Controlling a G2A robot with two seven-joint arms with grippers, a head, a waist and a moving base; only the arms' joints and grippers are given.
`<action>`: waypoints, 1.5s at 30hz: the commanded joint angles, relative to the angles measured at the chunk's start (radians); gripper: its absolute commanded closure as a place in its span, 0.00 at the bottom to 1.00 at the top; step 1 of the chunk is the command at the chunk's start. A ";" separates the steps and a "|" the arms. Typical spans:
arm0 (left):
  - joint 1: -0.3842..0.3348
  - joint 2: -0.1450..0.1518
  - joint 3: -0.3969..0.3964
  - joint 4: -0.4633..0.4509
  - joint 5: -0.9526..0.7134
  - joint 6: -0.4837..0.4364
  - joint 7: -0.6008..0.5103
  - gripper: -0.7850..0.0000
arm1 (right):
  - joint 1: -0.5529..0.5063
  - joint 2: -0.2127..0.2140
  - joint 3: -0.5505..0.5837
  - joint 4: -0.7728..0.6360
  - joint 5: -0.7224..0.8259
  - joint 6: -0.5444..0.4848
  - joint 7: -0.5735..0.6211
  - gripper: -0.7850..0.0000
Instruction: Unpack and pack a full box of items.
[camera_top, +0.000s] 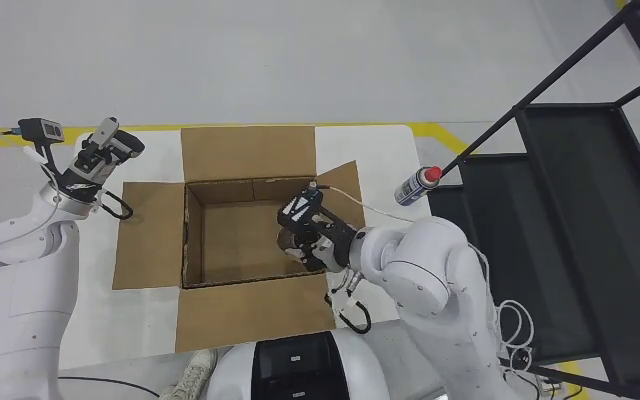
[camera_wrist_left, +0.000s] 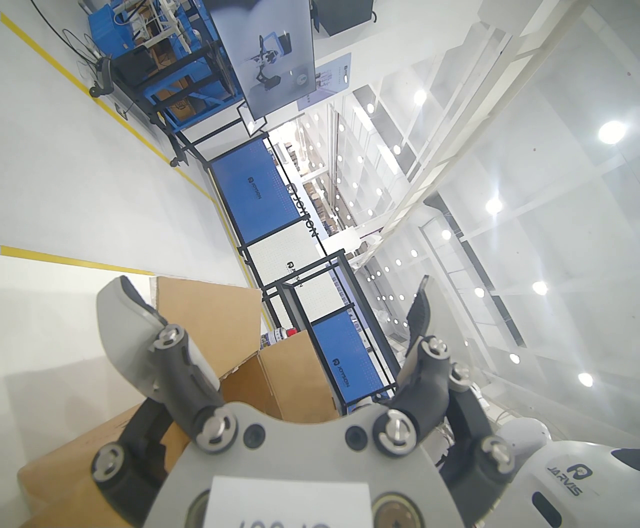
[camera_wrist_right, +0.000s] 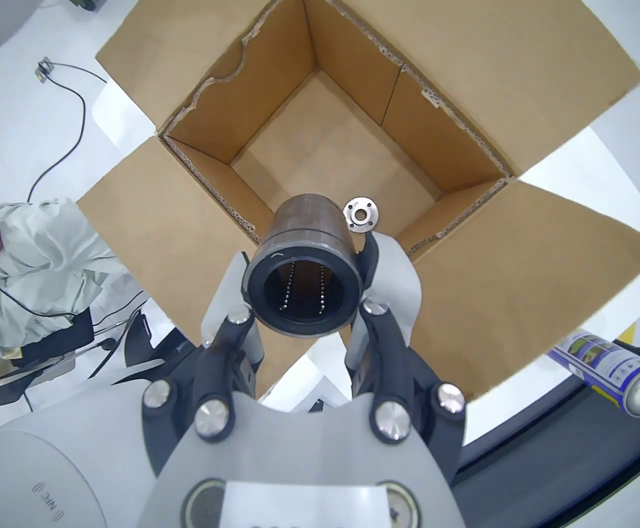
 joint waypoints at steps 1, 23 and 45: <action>0.000 0.000 0.000 0.000 0.000 0.000 0.000 0.00 | -0.032 0.008 0.054 -0.049 0.025 0.001 0.006 1.00; 0.000 0.000 0.000 0.000 0.000 0.000 0.000 0.00 | -0.274 0.075 0.631 -0.062 0.326 0.021 -0.043 1.00; 0.000 0.000 0.000 0.000 0.000 0.000 0.000 0.00 | -0.229 0.109 0.420 0.310 -0.071 0.172 -0.162 1.00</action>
